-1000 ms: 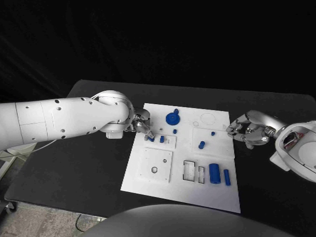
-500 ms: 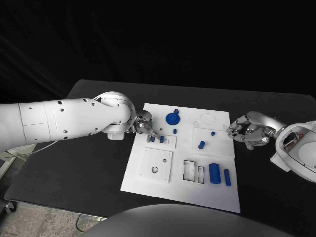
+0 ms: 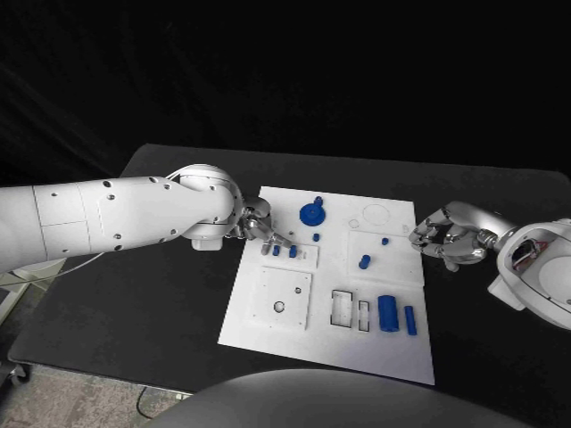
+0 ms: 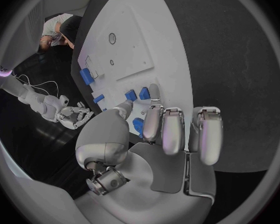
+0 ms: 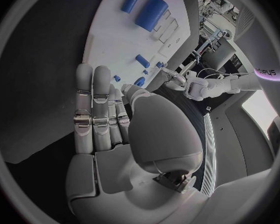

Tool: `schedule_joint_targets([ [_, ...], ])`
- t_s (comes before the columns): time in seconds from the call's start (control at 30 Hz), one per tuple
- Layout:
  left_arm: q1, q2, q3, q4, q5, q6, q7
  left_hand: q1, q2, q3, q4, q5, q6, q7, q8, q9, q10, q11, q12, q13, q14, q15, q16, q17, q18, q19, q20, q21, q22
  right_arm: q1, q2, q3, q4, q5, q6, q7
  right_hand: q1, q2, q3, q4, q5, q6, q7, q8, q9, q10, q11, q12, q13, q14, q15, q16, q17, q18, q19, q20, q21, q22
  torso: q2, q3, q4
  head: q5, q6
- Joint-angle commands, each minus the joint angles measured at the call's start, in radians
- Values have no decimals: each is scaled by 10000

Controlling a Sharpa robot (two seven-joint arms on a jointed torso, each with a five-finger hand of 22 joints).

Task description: Assemble the parts on the task board

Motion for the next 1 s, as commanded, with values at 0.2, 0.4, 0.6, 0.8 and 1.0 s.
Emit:
schedule_joint_targets([
  [0.2, 20, -221, 4, 307, -85, -393, 209, 351, 198, -986, 617, 15, -284, -33, 889, 1118, 12, -38, -35, 1338, 848, 15, 16, 2269, -149, 1056, 22, 24, 2635, -8, 15, 2, -28, -8, 100, -76, 72, 31, 51, -15, 36, 43, 9, 37, 12, 5, 66, -35, -8, -62, 15, 61, 8, 76, -85, -4, -32, 15, 2, -3, -5, -26, 2],
  [0.4, 489, -409, 11, 647, -98, -987, 517, 1191, -7, -1822, 735, 14, -1203, 134, 1277, 1797, -459, 118, -686, 1024, 704, 148, -463, 2142, -149, 1056, 131, 24, 2635, -8, 17, 2, -50, -11, -67, 16, 42, 24, 42, 4, 49, 29, 12, 32, 13, 8, 73, -61, -54, -74, 21, 67, 10, 75, -93, 2, -35, 27, 5, -4, 2, -38, 2],
  [0.6, 1213, -416, 13, 640, -1450, -1935, 2364, 2957, -322, -2493, 707, 395, -2836, 573, 1087, 1860, -4460, 507, -6251, -1938, 163, 535, -1396, 1884, 53, 506, 432, -902, 2356, -8, -24, 2, -36, -61, -577, 365, -385, -170, -203, 291, -47, -33, -36, 8, 12, 207, 14, -76, -267, 44, -18, 155, 33, 104, -20, -6, -3, 97, -5, 4, -3, -37, 2],
  [0.8, 1267, -170, 7, 450, -3692, -3498, 4726, 5070, -214, -2658, 735, 1118, -3029, 292, 319, 98, -5828, 483, -8182, -3645, -577, 621, -2506, 1464, 203, -10, 668, -1607, 2150, -8, -61, 2, 35, -93, -1091, 719, -525, -216, -299, 417, -166, -34, -67, 8, 14, 378, -35, -35, -367, 171, -70, 191, 45, 116, 71, -35, 29, 136, 25, -6, -6, -87, 2],
  [1.0, 702, 229, 4, 220, -6634, -4645, 5863, 6863, -228, -1296, 771, 30, -2517, -338, -774, -2155, -6280, -67, -9884, -5770, -832, 249, -3067, 1033, 227, -95, 724, -1743, 2111, -7, -61, 2, 55, -101, -1270, 893, -516, -212, -297, 416, -171, -30, -75, 11, 16, 402, -42, -29, -378, 187, -76, 194, 48, 117, 84, -41, 34, 141, -1, -4, 0, -61, 2],
])
